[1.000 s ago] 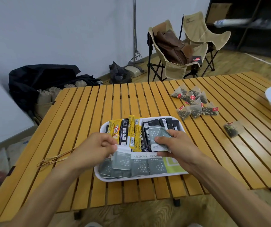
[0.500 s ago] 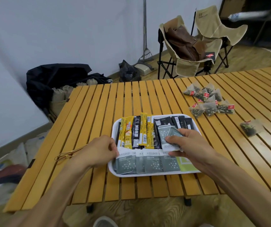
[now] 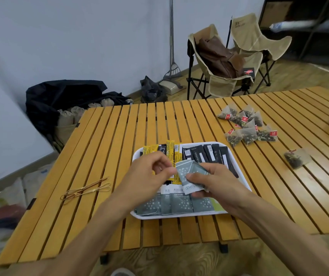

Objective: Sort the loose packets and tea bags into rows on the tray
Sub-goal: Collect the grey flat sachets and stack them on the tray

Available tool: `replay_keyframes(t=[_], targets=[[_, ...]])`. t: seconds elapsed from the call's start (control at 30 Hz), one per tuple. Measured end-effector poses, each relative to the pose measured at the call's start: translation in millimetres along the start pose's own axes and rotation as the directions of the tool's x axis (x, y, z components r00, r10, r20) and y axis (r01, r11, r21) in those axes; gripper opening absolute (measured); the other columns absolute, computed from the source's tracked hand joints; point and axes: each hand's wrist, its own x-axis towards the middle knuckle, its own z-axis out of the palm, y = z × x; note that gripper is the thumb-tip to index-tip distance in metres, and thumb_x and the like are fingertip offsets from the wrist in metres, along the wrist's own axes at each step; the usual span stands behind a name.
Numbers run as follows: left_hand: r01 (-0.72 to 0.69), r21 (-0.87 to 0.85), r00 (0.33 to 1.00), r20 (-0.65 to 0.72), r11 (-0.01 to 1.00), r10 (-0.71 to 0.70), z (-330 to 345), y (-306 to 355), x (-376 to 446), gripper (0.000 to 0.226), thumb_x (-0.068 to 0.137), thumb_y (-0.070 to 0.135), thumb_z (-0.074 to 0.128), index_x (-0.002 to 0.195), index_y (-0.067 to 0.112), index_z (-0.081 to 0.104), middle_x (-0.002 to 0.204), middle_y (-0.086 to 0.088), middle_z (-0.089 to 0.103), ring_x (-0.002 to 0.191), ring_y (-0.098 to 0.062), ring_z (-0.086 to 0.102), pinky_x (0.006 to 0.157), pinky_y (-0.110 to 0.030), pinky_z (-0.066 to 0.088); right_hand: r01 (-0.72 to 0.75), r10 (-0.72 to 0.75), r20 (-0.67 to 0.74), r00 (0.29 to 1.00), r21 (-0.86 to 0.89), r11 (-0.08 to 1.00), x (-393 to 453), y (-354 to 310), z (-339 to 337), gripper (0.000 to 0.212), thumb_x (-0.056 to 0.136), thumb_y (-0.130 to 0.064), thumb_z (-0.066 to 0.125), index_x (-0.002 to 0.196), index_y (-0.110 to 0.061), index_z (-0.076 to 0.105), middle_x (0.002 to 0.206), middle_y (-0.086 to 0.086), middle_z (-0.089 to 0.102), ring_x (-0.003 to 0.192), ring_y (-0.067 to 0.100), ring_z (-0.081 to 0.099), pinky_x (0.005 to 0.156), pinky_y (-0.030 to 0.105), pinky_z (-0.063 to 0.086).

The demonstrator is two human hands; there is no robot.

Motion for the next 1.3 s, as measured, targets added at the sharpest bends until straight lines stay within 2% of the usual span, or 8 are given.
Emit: replay_keyframes(t=[0.13, 0.23, 0.37, 0.5, 0.67, 0.83, 1.07, 1.3], targets=[[-0.078, 0.054, 0.996, -0.04, 0.995, 0.08, 18, 6, -1, 0.008, 0.089, 0.028, 0.07, 0.091, 0.035, 0.067, 0.084, 0.011, 0.057, 0.078, -0.008, 0.055, 0.071, -0.016, 0.045, 0.089, -0.085, 0.035, 0.996, -0.125, 0.988, -3, 3, 7, 0.008, 0.089, -0.009, 0.074, 0.096, -0.011, 0.077, 0.096, 0.014, 0.073, 0.08, 0.017, 0.071, 0.063, 0.027, 0.06], [-0.046, 0.075, 0.999, -0.021, 0.996, 0.048, 18, 5, 0, 0.013, 0.09, 0.024, 0.069, 0.091, 0.037, 0.066, 0.083, 0.009, 0.055, 0.076, -0.007, 0.053, 0.07, -0.019, 0.044, 0.135, -0.124, 0.07, 0.99, -0.197, 0.971, -3, 7, 11, 0.01, 0.089, -0.007, 0.074, 0.099, -0.008, 0.075, 0.097, 0.018, 0.072, 0.082, 0.023, 0.072, 0.063, 0.032, 0.062], [-0.032, 0.089, 0.999, 0.024, 0.995, 0.03, 12, 2, 0, 0.018, 0.09, 0.019, 0.068, 0.08, 0.034, 0.063, 0.081, 0.007, 0.058, 0.074, -0.008, 0.053, 0.067, -0.016, 0.043, 0.138, -0.125, 0.079, 0.989, -0.184, 0.973, -3, 9, 12, 0.009, 0.088, -0.007, 0.075, 0.096, -0.009, 0.075, 0.092, 0.014, 0.075, 0.082, 0.028, 0.075, 0.062, 0.031, 0.061], [0.071, -0.003, 0.997, -0.035, 0.997, -0.071, 7, -3, 0, 0.012, 0.096, 0.019, 0.061, 0.085, 0.025, 0.062, 0.08, 0.003, 0.061, 0.072, -0.01, 0.056, 0.063, -0.014, 0.046, 0.145, -0.145, 0.013, 0.989, -0.181, 0.973, 0, 10, 9, 0.009, 0.089, -0.013, 0.076, 0.096, -0.009, 0.075, 0.09, 0.015, 0.075, 0.073, 0.025, 0.071, 0.064, 0.035, 0.063], [0.136, -0.04, 0.99, 0.046, 0.99, -0.134, -3, -8, -1, 0.008, 0.092, 0.018, 0.066, 0.088, 0.023, 0.061, 0.082, -0.001, 0.065, 0.075, -0.019, 0.061, 0.063, -0.02, 0.051, 0.103, -0.108, -0.05, 0.993, -0.095, 0.99, 2, 10, 5, 0.009, 0.09, -0.016, 0.075, 0.099, -0.014, 0.076, 0.095, 0.008, 0.077, 0.088, 0.034, 0.075, 0.068, 0.04, 0.064], [0.059, 0.002, 0.997, 0.043, 0.998, -0.059, -2, -5, 1, 0.017, 0.088, 0.022, 0.073, 0.094, 0.032, 0.061, 0.086, 0.007, 0.064, 0.074, -0.008, 0.061, 0.063, -0.012, 0.047, 0.167, -0.173, -0.022, 0.985, -0.167, 0.972, 4, 11, 8, 0.005, 0.089, -0.017, 0.076, 0.094, -0.017, 0.077, 0.091, 0.009, 0.075, 0.072, 0.022, 0.07, 0.066, 0.04, 0.064], [0.118, 0.057, 0.992, -0.039, 0.991, -0.116, -4, -11, -1, 0.017, 0.086, 0.018, 0.074, 0.081, 0.027, 0.061, 0.074, 0.001, 0.064, 0.066, -0.013, 0.06, 0.055, -0.013, 0.047, 0.169, -0.186, -0.072, 0.98, -0.192, 0.967, 6, 12, 5, 0.005, 0.089, -0.016, 0.076, 0.093, -0.014, 0.075, 0.086, 0.007, 0.076, 0.078, 0.034, 0.075, 0.069, 0.051, 0.064], [0.04, 0.097, 0.997, 0.059, 0.995, -0.046, -6, -3, -4, 0.017, 0.084, 0.03, 0.077, 0.083, 0.031, 0.06, 0.078, 0.009, 0.065, 0.071, -0.009, 0.061, 0.059, -0.019, 0.049, 0.17, -0.185, -0.082, 0.979, -0.161, 0.972, 6, 14, 8, 0.004, 0.089, -0.015, 0.076, 0.093, -0.013, 0.075, 0.085, 0.01, 0.075, 0.073, 0.03, 0.075, 0.064, 0.042, 0.064]])
